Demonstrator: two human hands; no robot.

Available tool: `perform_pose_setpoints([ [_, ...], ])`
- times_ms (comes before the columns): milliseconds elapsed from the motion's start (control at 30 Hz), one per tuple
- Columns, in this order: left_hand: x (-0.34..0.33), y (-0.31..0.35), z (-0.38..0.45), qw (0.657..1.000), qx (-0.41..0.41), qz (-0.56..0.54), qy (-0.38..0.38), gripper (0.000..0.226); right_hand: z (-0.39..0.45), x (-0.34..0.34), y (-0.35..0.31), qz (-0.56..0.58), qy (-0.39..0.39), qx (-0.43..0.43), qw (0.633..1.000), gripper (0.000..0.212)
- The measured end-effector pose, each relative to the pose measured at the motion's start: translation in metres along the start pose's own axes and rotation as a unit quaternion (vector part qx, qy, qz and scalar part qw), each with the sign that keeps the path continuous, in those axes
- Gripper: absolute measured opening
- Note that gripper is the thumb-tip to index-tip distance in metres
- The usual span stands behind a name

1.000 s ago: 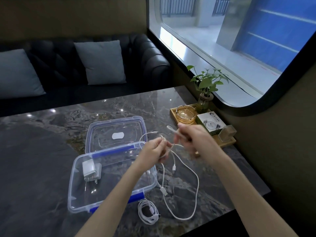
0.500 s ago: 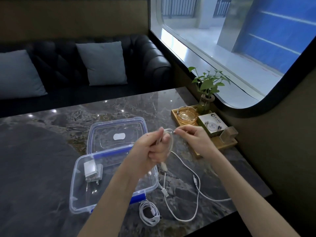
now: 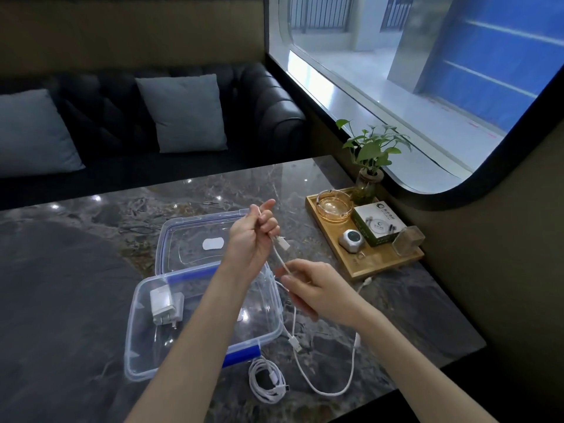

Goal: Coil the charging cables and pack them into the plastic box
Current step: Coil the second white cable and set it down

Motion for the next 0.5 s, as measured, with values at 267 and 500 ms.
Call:
perform_pose_setpoints([
  [267,0.004,0.000,-0.015,0.889,-0.106,0.446,-0.006,0.025,-0.007,0.027,-0.048,-0.155,0.011,0.056,0.986,0.016],
  [500,-0.024,-0.033,-0.048,0.892,0.043,0.423,-0.156,0.046,0.000,0.089,-0.059,-0.092,0.170,0.126,0.973,0.011],
])
Point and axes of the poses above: each hand's wrist, its own z-axis towards the middle knuckle, its own x-axis out of the back of the hand, y = z × x, the point moved 10 cm from there along z, towards the middle knuckle, and after that the axes turned 5 degrees about z, right-handed, at the moved point
